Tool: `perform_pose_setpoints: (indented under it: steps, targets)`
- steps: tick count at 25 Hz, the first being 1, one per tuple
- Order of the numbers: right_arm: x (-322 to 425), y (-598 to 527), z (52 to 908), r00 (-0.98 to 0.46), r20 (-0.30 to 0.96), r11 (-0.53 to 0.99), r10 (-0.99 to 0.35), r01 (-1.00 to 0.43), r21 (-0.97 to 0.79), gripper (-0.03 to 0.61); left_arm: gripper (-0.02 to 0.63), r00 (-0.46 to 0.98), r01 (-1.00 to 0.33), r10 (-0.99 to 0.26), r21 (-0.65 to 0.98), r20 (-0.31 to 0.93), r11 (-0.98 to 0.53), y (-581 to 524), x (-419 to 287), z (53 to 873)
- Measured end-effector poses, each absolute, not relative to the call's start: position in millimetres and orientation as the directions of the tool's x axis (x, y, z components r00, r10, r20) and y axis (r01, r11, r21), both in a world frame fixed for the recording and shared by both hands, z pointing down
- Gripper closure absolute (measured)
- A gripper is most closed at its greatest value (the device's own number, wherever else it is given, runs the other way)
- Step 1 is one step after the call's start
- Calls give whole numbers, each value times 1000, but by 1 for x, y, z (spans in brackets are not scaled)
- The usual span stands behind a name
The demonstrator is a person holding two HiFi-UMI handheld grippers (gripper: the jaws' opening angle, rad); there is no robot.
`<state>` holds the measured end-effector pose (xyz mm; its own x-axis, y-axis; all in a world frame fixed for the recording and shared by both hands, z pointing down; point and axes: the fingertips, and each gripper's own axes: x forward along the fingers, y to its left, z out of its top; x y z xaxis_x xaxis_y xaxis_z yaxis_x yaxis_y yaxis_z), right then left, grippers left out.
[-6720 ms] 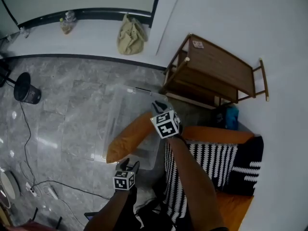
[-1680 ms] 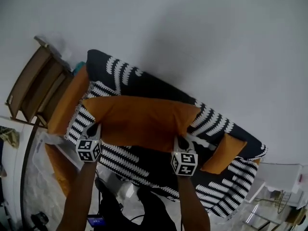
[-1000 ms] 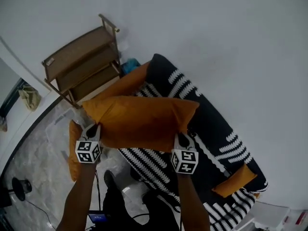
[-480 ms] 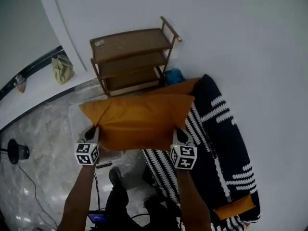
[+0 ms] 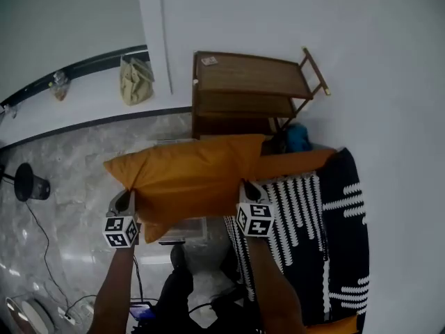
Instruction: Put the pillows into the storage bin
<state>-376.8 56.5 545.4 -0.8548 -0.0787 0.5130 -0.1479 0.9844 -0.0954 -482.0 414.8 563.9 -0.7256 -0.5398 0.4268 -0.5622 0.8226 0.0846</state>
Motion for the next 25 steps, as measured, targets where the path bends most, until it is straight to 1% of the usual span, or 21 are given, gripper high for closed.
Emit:
perform_pose_setpoints:
  steps: [8,16,19,23,24,25]
  targets:
    - [-514,154,592,-836,541,993,94,41,-108,563,606,-803,-380,-382,100,457,919,529,-524,603]
    - [-630,240,644,-793,558,969,245,213,-122,563,606,-855,-228,-248,101,455,969,611,-569,630]
    - [-674,267,643,-803,521,955,290,275,-109,563,606,-880,-187,-207,89,428,978,631,-583,630]
    - [-719,288,621,-852,397,933,340,360,-26,560,604,-921,-166,-163,22,354,986,639,-590,620]
    - [-725,287,623,-859,387,931,335,365,5,558,603,-930,-170,-158,-8,332,985,634,-588,619]
    - [-727,281,633,-858,405,933,316,358,31,557,601,-933,-186,-163,-42,320,982,626,-583,621]
